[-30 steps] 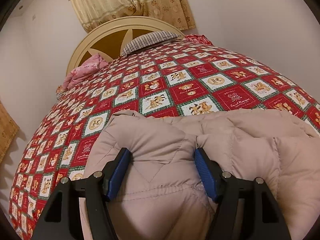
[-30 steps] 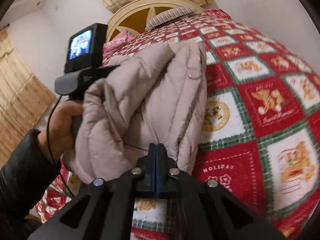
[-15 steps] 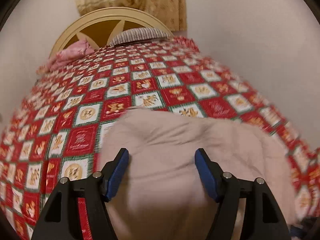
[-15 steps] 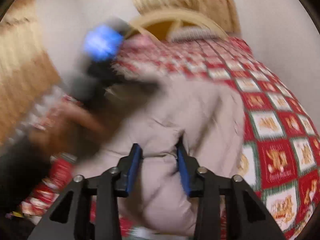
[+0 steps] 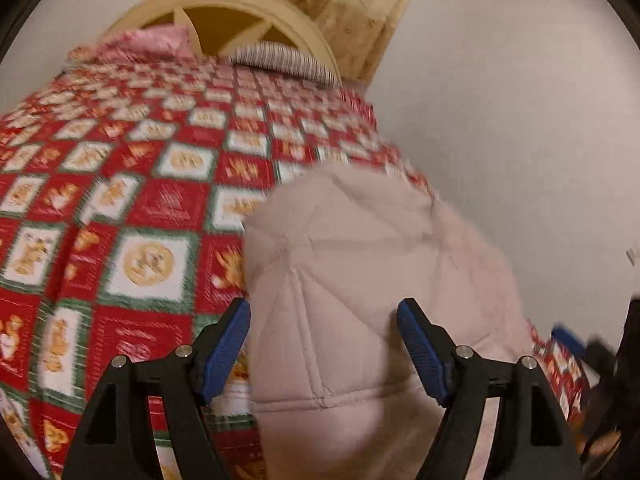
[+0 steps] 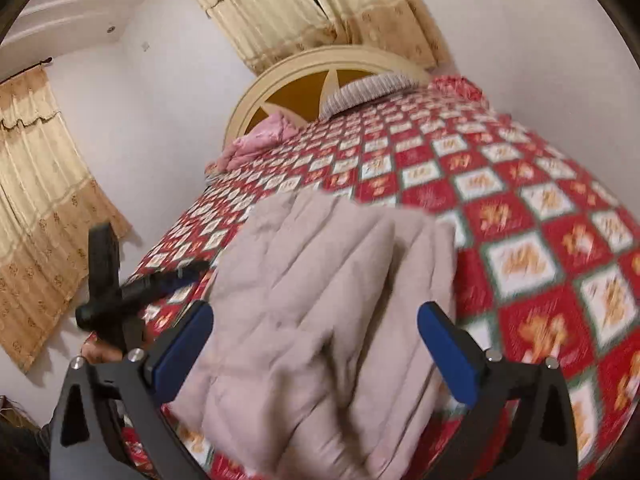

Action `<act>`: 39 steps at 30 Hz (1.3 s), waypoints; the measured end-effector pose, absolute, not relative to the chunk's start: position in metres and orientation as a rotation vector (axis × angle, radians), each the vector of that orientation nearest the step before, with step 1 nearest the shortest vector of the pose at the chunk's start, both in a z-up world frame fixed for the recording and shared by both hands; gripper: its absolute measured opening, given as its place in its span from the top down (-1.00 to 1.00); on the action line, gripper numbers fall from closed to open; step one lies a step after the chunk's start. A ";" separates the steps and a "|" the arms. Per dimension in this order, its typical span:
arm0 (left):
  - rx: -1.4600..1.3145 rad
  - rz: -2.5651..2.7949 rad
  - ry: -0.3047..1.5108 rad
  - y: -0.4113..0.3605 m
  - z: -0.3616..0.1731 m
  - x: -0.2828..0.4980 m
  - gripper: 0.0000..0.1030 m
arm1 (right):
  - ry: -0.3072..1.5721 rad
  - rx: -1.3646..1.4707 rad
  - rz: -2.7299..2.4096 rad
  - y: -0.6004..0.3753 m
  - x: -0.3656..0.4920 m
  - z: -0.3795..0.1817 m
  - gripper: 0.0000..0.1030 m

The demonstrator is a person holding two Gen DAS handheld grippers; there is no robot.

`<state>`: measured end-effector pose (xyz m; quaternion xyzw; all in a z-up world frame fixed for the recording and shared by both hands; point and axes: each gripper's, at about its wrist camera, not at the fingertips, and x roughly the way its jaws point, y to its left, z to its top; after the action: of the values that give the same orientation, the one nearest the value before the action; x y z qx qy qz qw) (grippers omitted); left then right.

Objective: Fold large clothes

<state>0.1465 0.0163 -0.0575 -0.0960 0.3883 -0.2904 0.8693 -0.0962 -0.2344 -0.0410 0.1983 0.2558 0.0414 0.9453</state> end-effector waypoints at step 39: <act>0.029 -0.648 0.718 -0.045 -0.047 0.091 -0.30 | 0.700 0.623 0.246 -0.247 -0.072 -0.108 -0.13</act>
<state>0.0911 -0.0446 -0.0466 0.0141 0.3453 -0.3113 0.8852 -0.0720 -0.2468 -0.1075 0.2994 0.3363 0.1183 0.8850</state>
